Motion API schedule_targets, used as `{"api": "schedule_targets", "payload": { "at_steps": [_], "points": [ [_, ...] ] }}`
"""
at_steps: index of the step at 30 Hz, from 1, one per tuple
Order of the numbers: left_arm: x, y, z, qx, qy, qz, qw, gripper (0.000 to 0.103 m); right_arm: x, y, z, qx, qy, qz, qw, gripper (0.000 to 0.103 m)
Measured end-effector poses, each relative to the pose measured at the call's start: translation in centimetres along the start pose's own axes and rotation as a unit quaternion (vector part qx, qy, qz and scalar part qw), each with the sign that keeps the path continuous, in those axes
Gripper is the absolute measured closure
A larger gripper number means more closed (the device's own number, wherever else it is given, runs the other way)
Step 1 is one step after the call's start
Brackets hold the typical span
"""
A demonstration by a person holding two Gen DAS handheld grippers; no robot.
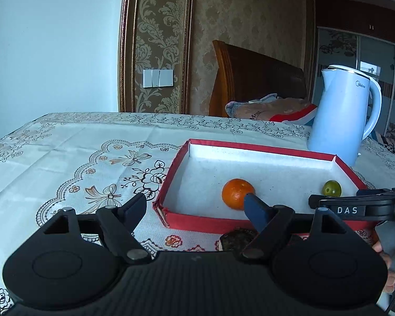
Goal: Organize fruits
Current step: 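Open the right tool releasing the citrus while the left tool releases the orange, then withdraw, then move the left tool toward the eggplant slices while the right tool approaches the large orange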
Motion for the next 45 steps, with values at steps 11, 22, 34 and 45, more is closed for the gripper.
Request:
{"api": "schedule_targets", "payload": {
  "at_steps": [11,22,34,45],
  "points": [
    [-0.5,-1.3,0.4,-0.006,-0.01,0.04,0.9992,0.022,2.7,-0.8,0.3,-0.001,0.011,-0.021,1.0,0.0],
    [-0.4,-1.7,0.3,-0.018,-0.003,0.044,0.9989,0.022,4.7,-1.7,-0.3,-0.014,0.016,-0.032,0.999,0.0],
    [0.1,-2.7,0.3,-0.028,-0.011,0.058,0.9979,0.022,6.1,-2.2,0.3,0.014,0.01,-0.038,0.999,0.0],
    [1.0,-3.1,0.6,-0.036,-0.011,0.051,0.998,0.021,6.6,-2.5,-0.2,-0.001,0.013,-0.034,0.999,0.0]
  ]
}}
Point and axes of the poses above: each gripper's, at about its wrist camera, not at the fingertips, and x roughly against the way its jaws point, z to its left, y to its top, the point moved 6 cm from there along -x, roughly the way its jaws point
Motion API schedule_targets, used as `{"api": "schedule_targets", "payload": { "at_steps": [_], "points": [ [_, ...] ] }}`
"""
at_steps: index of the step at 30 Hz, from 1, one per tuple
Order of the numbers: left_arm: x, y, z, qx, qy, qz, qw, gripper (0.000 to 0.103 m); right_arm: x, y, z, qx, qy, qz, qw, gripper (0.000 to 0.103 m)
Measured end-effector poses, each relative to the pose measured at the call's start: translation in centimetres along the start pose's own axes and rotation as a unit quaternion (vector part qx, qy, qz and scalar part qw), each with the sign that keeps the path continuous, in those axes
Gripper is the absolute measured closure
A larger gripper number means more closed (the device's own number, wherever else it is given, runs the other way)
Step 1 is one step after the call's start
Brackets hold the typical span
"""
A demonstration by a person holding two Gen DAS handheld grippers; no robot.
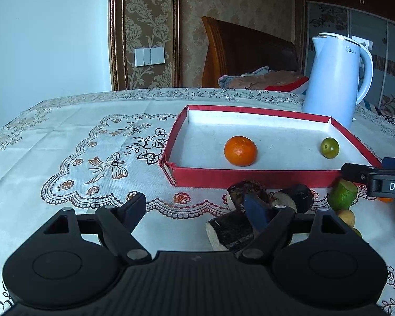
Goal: Organize fruits
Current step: 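Move the left tool toward the eggplant slices while the right tool approaches the large orange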
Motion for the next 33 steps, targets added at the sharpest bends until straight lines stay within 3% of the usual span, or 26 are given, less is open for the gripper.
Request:
{"api": "schedule_targets", "payload": {
  "at_steps": [11,18,21,29,33],
  "points": [
    [0.8,-0.8,-0.7,-0.026,-0.014,0.0,0.9996,0.019,2.5,-1.2,-1.0,-0.016,0.0,-0.019,1.0,0.0],
    [0.3,-1.2,-1.4,-0.05,-0.01,0.015,0.9986,0.018,3.6,-1.8,-4.4,-0.107,0.003,-0.035,0.994,0.0],
    [-0.1,-1.7,-1.4,-0.055,-0.009,0.034,0.9979,0.018,3.5,-1.9,-4.9,-0.12,-0.005,-0.033,0.992,0.0],
    [-1.0,-1.7,0.9,0.014,0.004,0.061,0.998,0.017,3.4,-2.0,-4.7,-0.117,-0.01,-0.032,0.993,0.0],
    [-1.2,-1.8,0.3,-0.009,0.016,0.064,0.9978,0.017,3.6,-2.2,-5.8,-0.149,-0.015,-0.03,0.988,0.0]
  ]
}}
Point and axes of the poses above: each gripper's, at about its wrist camera, not at the fingertips, and x roughly against the way its jaws point, z to its left, y to its top, the point moved 6 cm from there along -x, roughly the way its jaws point
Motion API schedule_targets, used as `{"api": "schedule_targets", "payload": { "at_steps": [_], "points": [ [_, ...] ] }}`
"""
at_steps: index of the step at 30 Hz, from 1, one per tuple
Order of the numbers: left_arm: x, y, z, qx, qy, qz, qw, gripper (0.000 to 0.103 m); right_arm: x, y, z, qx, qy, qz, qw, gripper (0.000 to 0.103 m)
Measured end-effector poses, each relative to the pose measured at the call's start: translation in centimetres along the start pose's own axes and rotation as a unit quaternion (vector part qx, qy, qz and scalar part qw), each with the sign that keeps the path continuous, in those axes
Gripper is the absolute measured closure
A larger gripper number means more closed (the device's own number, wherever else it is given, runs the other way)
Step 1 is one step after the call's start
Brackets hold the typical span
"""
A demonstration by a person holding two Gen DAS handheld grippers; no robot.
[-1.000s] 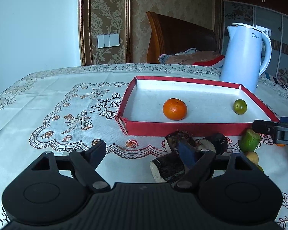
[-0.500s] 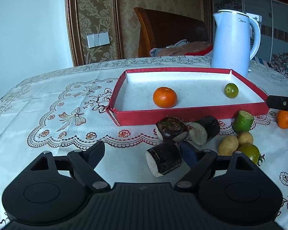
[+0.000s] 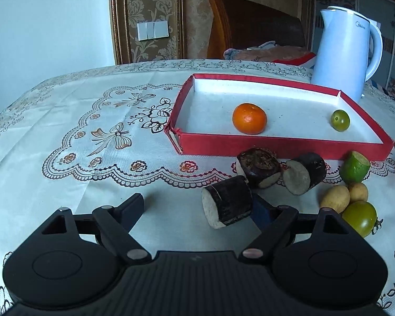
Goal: Organize fruits
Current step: 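Move the left tool toward the eggplant slices while the right tool approaches the large orange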
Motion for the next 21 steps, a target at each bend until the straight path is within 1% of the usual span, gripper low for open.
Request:
{"api": "schedule_targets", "payload": {
  "at_steps": [4,7,10,13,15,21],
  "points": [
    [0.0,0.0,-0.2,-0.003,-0.002,0.001,1.0,0.017,-0.5,-0.4,-2.7,-0.054,-0.021,0.042,0.997,0.0],
    [-0.1,0.0,-0.2,-0.001,-0.003,0.003,1.0,0.017,0.0,-0.6,-3.8,-0.062,-0.029,0.045,0.997,0.0],
    [-0.1,0.0,-0.3,0.0,0.003,0.006,1.0,0.013,0.3,-1.0,-3.7,-0.038,-0.037,0.05,0.997,0.0],
    [-0.2,0.0,0.0,0.004,0.002,0.008,1.0,0.012,0.5,-1.1,-3.5,-0.029,-0.045,0.047,0.997,0.0],
    [-0.2,-0.1,0.0,0.004,0.003,0.008,1.0,0.012,0.1,-1.2,-3.3,-0.017,-0.051,0.059,0.997,0.0],
    [-0.2,-0.1,0.0,0.004,0.003,0.008,1.0,0.012,-1.3,-1.6,-1.1,0.063,-0.082,0.09,0.991,0.0]
  ]
}}
Point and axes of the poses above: each gripper's, at about its wrist camera, not at the fingertips, and x roughly against the way its jaws point, z to its left, y to its top, the point moved 6 cm from there along -x, roughly the way its jaws point
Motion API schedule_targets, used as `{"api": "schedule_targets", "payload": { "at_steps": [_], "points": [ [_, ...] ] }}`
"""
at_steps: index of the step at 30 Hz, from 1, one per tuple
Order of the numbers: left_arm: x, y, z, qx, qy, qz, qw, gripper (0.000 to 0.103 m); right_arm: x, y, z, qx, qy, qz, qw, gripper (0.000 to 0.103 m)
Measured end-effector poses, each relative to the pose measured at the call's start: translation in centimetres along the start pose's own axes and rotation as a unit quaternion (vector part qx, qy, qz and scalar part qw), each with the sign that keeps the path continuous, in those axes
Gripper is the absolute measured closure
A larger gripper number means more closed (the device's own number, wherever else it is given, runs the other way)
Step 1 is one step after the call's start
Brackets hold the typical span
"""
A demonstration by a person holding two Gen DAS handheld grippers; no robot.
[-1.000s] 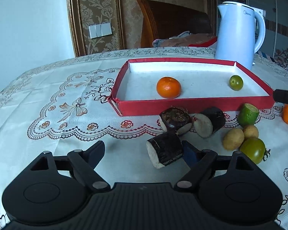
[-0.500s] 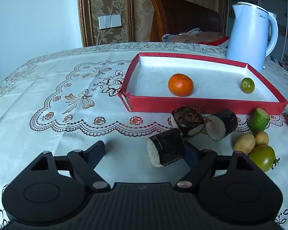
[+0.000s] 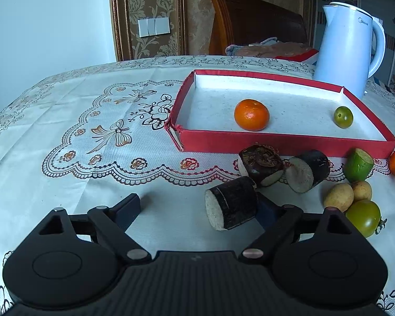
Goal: Organize fruits
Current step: 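Move the left tool toward the eggplant slices while the right tool approaches the large orange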
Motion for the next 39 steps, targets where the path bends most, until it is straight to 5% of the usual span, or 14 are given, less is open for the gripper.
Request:
{"api": "schedule_targets", "payload": {
  "at_steps": [20,34,39],
  "points": [
    [0.0,0.0,0.0,0.0,0.0,0.0,1.0,0.01,-0.7,0.6,1.3,0.034,0.002,0.002,0.999,0.0],
    [0.0,0.0,-0.1,-0.002,-0.005,0.0,1.0,0.01,-0.6,0.5,1.6,0.047,0.006,-0.003,0.999,0.014],
    [-0.1,0.1,-0.2,-0.006,-0.007,-0.001,1.0,0.01,-0.5,0.5,2.0,0.06,0.011,-0.005,0.998,0.026]
  ]
}}
Point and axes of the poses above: each gripper's, at about its wrist camera, not at the fingertips, and x roughly against the way its jaws point, z to its left, y to its top, the point moved 6 cm from there along -x, roughly the way its jaws point
